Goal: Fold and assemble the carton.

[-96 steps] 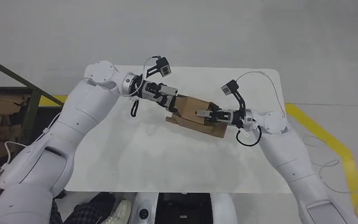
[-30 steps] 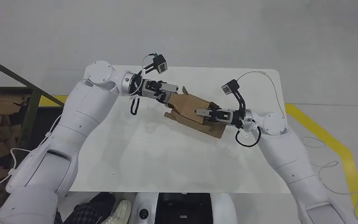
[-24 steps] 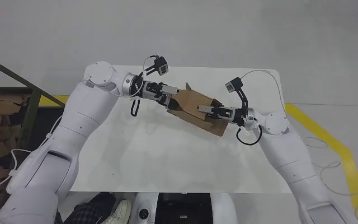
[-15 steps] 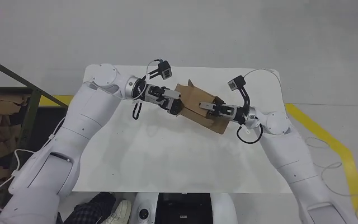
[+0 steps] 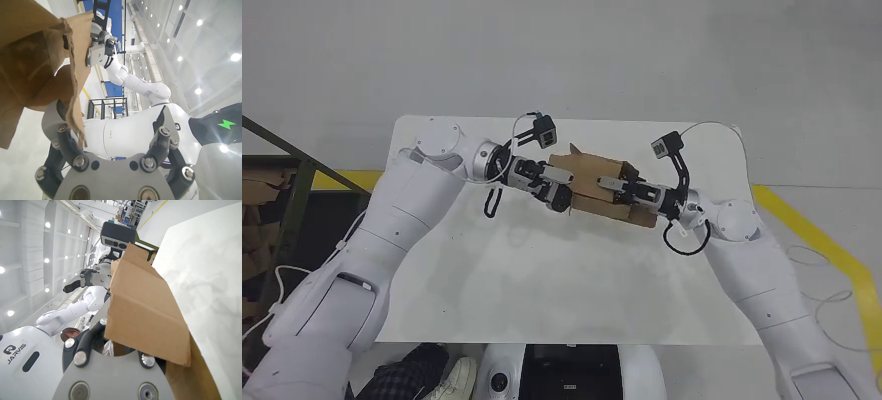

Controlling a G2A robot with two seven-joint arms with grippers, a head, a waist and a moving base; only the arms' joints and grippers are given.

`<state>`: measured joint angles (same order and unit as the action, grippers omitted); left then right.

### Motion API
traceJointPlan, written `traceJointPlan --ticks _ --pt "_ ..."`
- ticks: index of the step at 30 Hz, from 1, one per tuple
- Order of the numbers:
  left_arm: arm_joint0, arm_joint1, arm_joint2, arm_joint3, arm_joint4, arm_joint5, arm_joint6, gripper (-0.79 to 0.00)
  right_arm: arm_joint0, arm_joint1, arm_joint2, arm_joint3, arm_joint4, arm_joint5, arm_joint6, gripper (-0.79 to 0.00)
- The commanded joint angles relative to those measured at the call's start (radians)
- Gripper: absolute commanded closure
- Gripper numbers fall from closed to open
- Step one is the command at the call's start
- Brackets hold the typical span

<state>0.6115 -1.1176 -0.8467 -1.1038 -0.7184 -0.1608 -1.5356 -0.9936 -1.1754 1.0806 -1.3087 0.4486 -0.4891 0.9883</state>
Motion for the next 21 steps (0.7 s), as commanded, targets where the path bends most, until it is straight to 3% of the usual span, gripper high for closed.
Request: traceJointPlan --ticks 1,21 --pt "-0.002 -0.002 0.000 0.009 0.001 0.001 0.001 -0.785 -0.003 0.000 0.002 -0.004 0.001 -0.001 -0.002 0.000" --pt "-0.016 -0.012 -0.031 0.050 0.017 -0.014 0.021 -0.785 -0.042 0.001 0.005 -0.035 -0.012 0.013 -0.012 0.000"
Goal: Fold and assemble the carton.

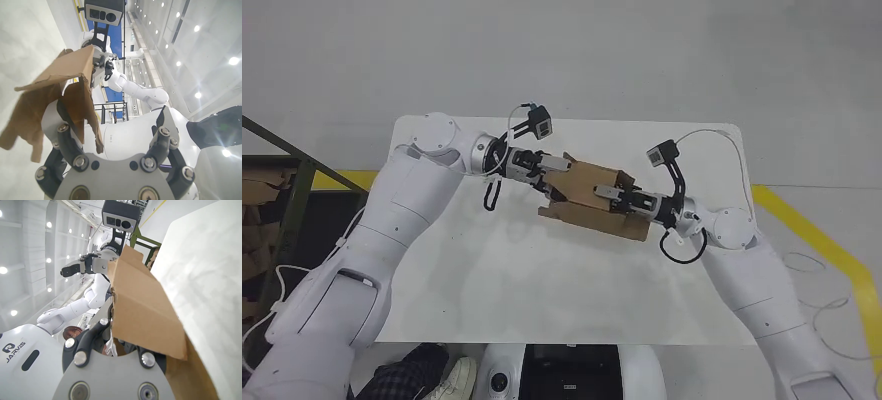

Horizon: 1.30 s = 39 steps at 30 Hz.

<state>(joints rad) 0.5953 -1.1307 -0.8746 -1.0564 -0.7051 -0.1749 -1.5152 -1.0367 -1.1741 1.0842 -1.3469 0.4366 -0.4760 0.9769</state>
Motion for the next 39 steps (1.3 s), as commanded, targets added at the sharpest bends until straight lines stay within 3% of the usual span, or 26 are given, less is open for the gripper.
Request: traceJointPlan --ticks 1,15,29,39 --pt "0.001 0.002 -0.008 0.005 0.007 -0.002 0.004 -0.785 0.003 0.000 0.002 0.006 0.000 0.000 -0.001 0.000" --pt "0.035 0.029 -0.089 0.037 0.061 0.001 0.047 -0.785 0.000 0.007 0.036 -0.015 0.027 -0.013 0.038 0.000" --pt "0.058 0.032 -0.102 0.018 0.114 -0.004 0.101 -0.785 -0.009 0.009 0.048 -0.046 0.029 -0.012 0.033 0.000" --pt "0.091 0.032 -0.110 0.001 0.074 0.027 0.083 -0.785 -0.010 0.009 0.057 -0.058 0.036 -0.012 0.013 0.000"
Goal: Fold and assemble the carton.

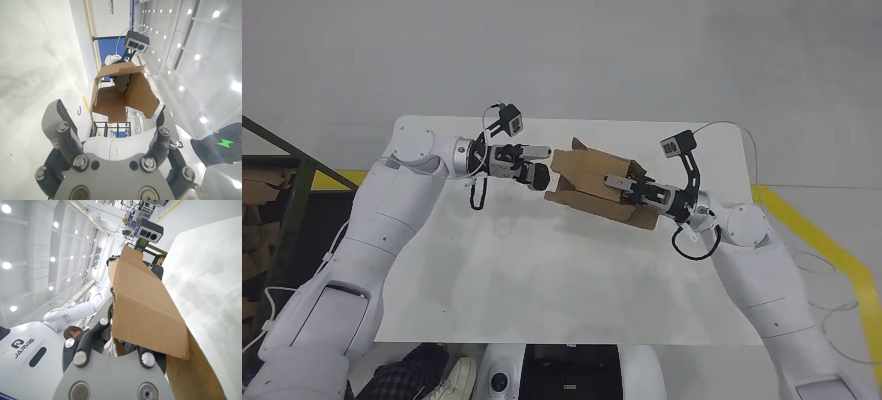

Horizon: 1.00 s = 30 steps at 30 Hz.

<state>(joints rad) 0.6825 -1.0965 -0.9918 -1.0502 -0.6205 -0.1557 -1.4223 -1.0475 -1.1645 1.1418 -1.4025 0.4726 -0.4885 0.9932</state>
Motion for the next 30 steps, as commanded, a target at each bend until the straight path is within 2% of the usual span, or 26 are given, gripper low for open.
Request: traceJointPlan --ticks 1,11,19,30 --pt "0.005 -0.005 0.014 -0.009 -0.013 0.010 -0.015 -0.785 0.001 -0.001 -0.003 -0.003 0.000 0.002 -0.007 0.000" --pt "-0.009 -0.029 0.058 0.002 -0.064 0.032 -0.056 -0.785 0.013 -0.008 -0.013 0.003 -0.006 0.002 -0.052 0.000" --pt "-0.030 -0.042 0.052 0.044 -0.143 0.046 -0.097 -0.785 0.011 -0.012 -0.018 0.006 0.005 -0.006 -0.063 0.000" --pt "-0.053 -0.058 0.063 0.085 -0.146 0.037 -0.103 -0.785 0.004 -0.015 -0.022 -0.013 0.024 -0.006 -0.052 0.000"
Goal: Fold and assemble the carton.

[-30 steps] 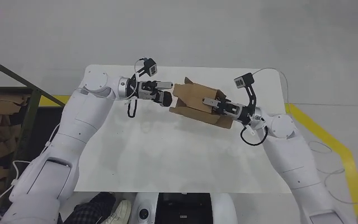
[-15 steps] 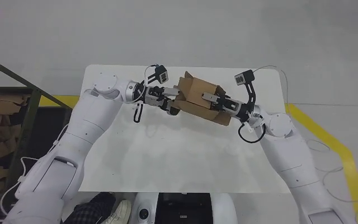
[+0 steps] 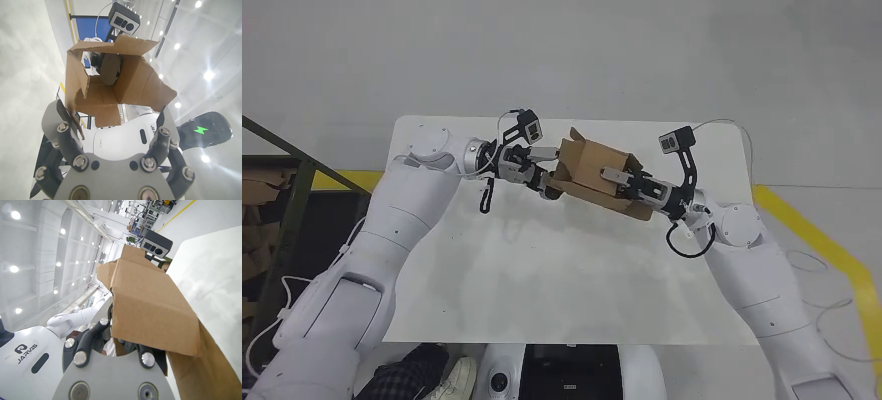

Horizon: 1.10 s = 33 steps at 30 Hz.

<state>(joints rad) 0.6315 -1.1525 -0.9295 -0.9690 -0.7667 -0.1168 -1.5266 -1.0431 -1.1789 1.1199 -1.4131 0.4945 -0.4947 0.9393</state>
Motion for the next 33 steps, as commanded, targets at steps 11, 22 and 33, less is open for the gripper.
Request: traceJointPlan --ticks 11,22,33 --pt "-0.021 -0.013 -0.005 0.011 -0.012 -0.024 -0.005 -0.785 -0.009 -0.004 -0.018 -0.007 0.010 0.004 0.025 0.000" --pt "-0.024 -0.019 -0.003 0.009 -0.001 -0.018 -0.009 -0.785 -0.007 -0.007 -0.024 -0.003 0.008 0.005 0.034 0.000" --pt "-0.026 -0.012 0.006 -0.030 0.031 0.000 -0.009 -0.785 -0.004 -0.008 -0.025 0.001 0.001 0.008 0.043 0.000"
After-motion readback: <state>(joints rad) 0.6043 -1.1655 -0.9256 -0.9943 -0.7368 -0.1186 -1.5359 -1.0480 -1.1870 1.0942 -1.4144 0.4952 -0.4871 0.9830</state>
